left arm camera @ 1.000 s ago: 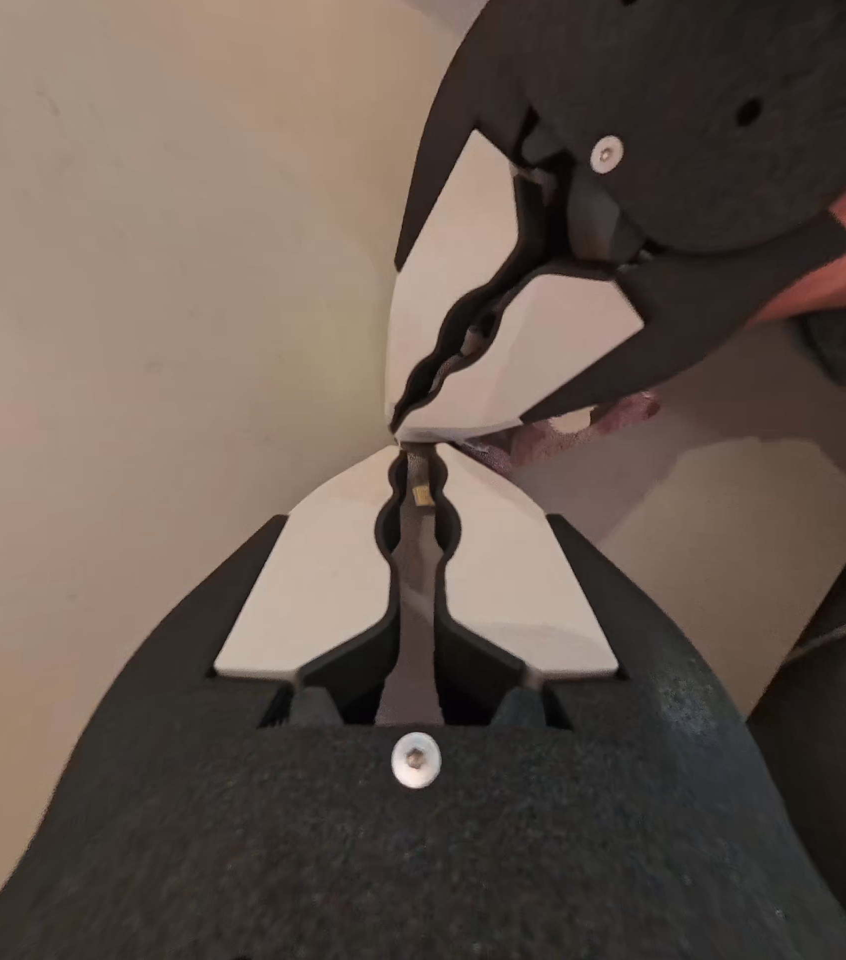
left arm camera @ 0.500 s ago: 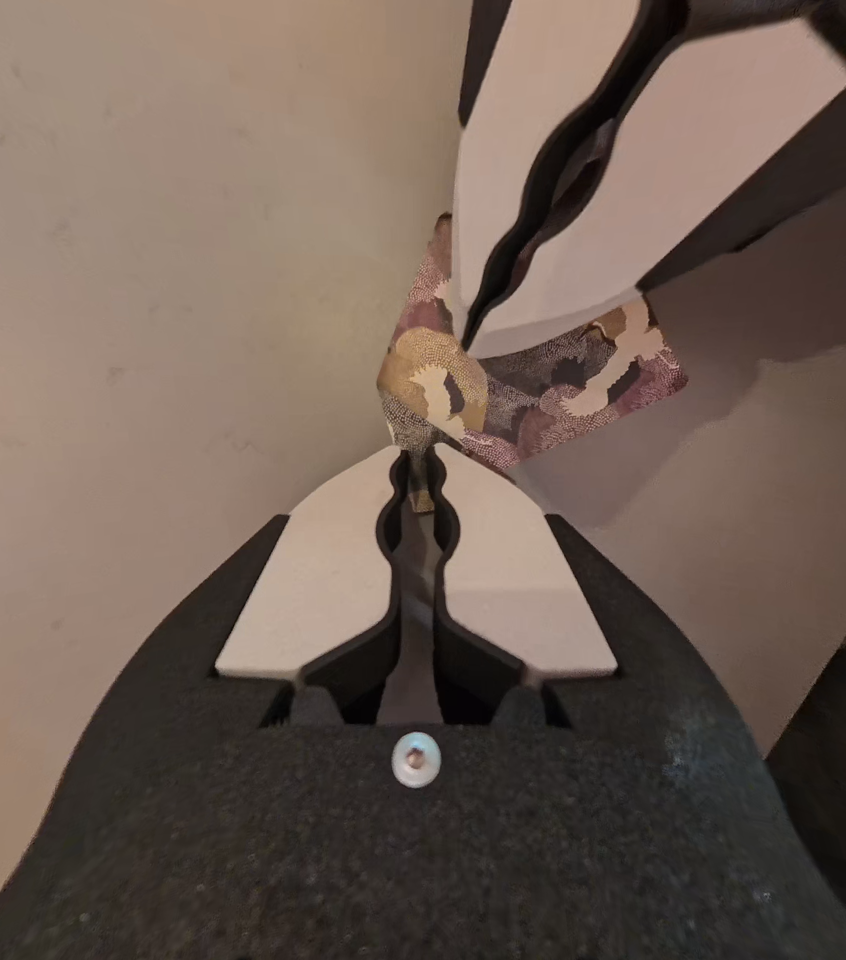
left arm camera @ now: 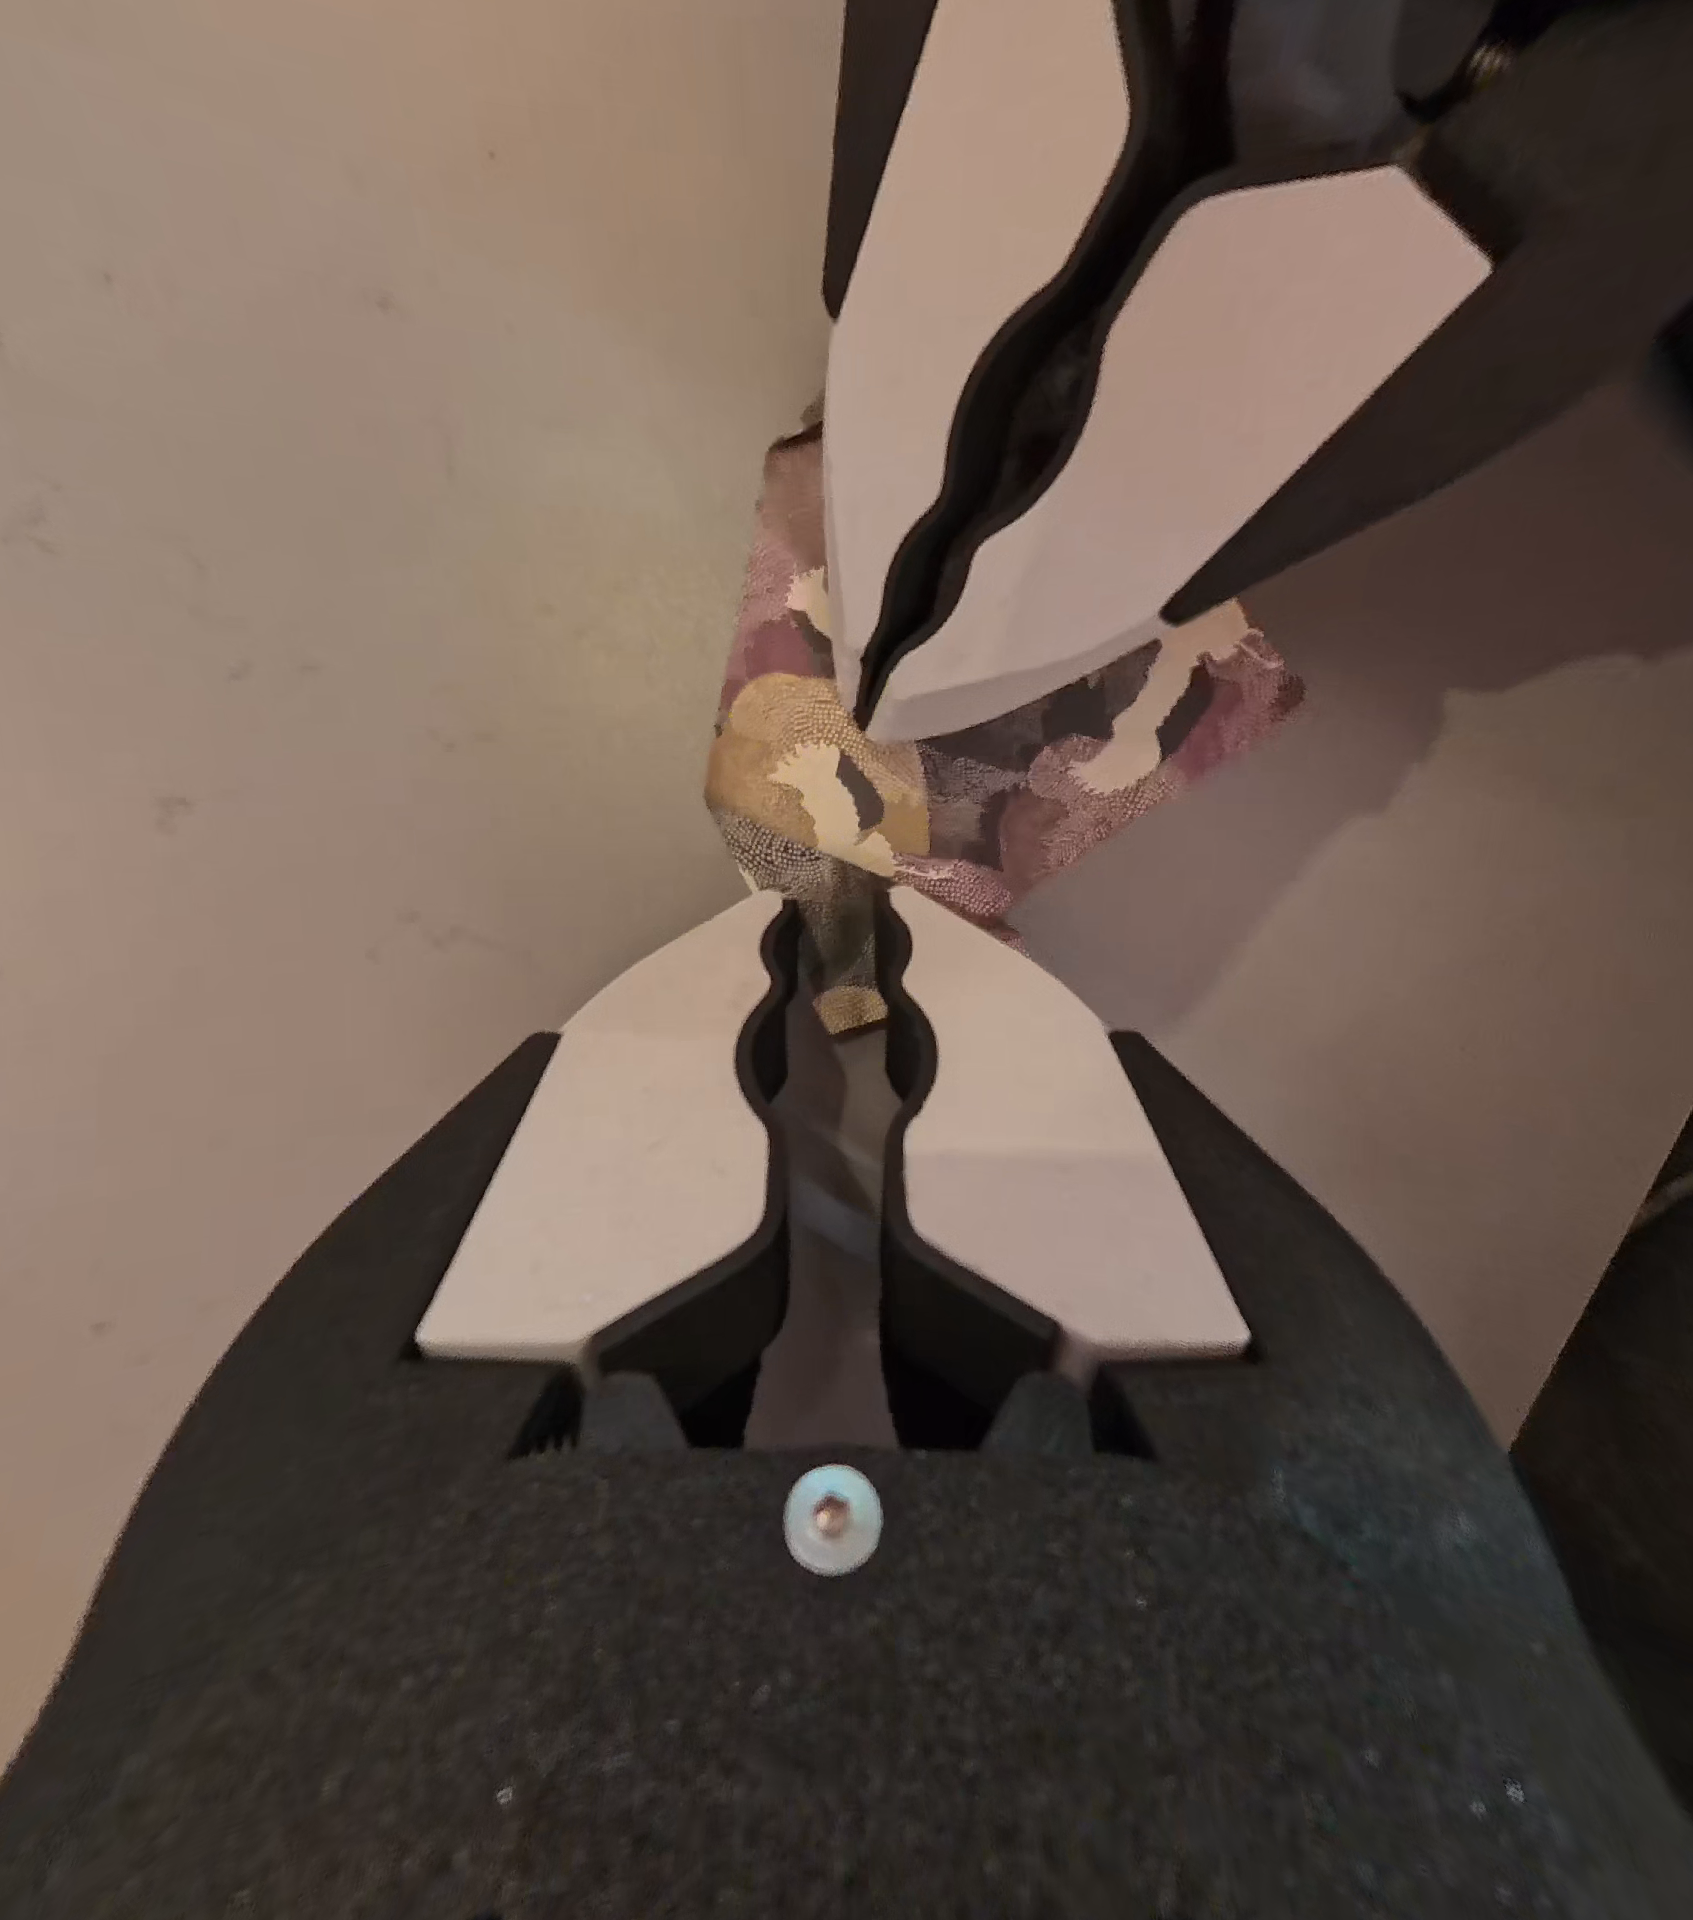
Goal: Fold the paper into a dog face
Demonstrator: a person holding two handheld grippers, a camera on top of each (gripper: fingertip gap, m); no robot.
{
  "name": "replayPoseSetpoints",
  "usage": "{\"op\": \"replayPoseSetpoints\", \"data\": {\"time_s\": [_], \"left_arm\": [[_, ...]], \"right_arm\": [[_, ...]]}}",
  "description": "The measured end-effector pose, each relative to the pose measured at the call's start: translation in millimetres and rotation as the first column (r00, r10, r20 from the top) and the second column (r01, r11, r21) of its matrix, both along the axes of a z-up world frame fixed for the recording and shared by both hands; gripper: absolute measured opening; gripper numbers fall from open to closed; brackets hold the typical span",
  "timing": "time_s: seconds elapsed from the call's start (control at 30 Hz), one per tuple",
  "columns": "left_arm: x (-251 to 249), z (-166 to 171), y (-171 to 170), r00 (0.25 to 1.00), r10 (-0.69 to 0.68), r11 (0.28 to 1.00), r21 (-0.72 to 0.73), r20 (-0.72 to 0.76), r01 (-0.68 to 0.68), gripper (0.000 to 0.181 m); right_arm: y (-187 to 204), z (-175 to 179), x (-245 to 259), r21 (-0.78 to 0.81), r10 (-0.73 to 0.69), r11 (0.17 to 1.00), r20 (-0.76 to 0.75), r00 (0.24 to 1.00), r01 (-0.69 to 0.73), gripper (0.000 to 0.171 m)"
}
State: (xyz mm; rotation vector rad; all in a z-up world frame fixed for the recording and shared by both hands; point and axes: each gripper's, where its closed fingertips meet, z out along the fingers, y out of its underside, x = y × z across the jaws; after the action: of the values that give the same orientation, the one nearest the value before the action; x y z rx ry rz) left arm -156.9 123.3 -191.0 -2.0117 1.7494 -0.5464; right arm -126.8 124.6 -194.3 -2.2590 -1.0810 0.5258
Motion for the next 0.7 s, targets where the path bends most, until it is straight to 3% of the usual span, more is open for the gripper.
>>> {"op": "replayPoseSetpoints", "data": {"time_s": [0.47, 0.57, 0.7], "left_arm": [[-4.1, -3.7, -9.8, 0.999, -0.042, 0.999, 0.020, 0.015, 0.042, 0.000], [-4.1, -3.7, -9.8, 0.999, -0.042, 0.999, 0.021, 0.021, 0.042, 0.000], [-4.1, -3.9, -9.7, 0.999, -0.044, 0.998, 0.040, 0.012, 0.044, 0.000]], "right_arm": [[-2.0, 1.6, -2.2, -0.022, 0.019, 1.000, 0.042, 0.999, -0.018, 0.000], [-1.1, 21.3, -20.2, -0.004, 0.036, 0.999, -0.078, 0.996, -0.037, 0.000], [0.2, 8.3, -33.8, -0.032, 0.067, 0.997, -0.046, 0.997, -0.069, 0.000]]}}
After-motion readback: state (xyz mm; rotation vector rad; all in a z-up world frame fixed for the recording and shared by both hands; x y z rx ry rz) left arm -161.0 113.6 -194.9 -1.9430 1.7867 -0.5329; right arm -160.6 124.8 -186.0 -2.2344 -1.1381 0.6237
